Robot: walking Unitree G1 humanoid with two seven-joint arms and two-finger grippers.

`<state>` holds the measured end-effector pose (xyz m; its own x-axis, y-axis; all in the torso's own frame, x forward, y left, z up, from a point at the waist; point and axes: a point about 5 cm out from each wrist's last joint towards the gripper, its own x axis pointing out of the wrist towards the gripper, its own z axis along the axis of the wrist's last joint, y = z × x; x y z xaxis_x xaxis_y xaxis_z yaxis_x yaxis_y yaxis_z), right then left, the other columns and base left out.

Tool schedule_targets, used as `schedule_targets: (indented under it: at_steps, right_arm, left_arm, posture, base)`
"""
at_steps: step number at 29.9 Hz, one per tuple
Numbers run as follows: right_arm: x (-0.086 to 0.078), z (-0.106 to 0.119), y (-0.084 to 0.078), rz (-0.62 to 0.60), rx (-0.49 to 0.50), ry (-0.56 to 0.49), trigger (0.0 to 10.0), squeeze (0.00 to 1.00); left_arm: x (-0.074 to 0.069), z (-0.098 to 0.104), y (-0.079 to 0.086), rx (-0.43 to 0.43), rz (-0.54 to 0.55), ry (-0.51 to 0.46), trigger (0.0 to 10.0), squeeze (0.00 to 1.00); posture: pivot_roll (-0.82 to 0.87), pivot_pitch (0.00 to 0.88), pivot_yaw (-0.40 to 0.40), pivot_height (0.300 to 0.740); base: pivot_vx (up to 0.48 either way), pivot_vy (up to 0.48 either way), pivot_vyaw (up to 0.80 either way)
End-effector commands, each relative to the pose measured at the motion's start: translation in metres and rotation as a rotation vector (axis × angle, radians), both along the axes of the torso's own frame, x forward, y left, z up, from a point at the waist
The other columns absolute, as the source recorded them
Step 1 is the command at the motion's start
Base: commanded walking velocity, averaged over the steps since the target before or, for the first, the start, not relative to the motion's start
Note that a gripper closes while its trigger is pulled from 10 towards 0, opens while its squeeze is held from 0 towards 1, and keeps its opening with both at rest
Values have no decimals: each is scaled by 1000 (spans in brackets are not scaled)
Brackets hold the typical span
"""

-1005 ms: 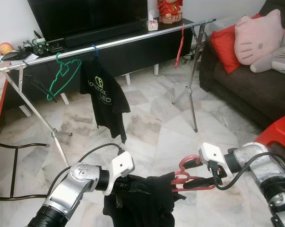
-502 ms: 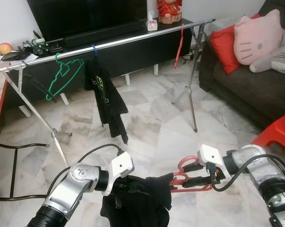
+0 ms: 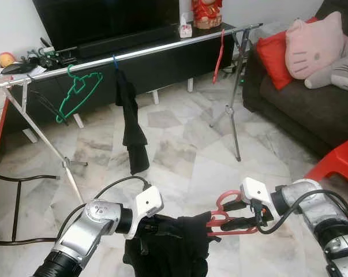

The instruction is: Hang hanger

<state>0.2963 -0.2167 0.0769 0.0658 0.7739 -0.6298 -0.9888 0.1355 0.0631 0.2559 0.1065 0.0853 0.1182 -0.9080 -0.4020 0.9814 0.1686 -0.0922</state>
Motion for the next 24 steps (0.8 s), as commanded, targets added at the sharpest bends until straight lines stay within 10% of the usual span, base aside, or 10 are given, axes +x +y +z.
schedule_targets:
  at_steps: [1, 2, 24]
  right_arm:
    - [-3, -8, 12, 63, -30, 18, 10000, 376]
    - [-3, -8, 13, 67, -29, 18, 10000, 0]
    - [-6, -11, 17, 109, -17, 57, 10000, 0]
  left_arm:
    - [3, 17, -15, -69, -64, -59, 10000, 0]
    - [3, 17, -16, -71, -67, -60, 10000, 0]
    - [-4, 22, -24, -105, -158, -51, 10000, 0]
  posture:
    - [-191, 0, 55, 740]
    - [-190, 0, 55, 740]
    - [-190, 0, 54, 740]
  base:
    - [0, 0, 0]
    - [0, 0, 0]
    - [0, 0, 0]
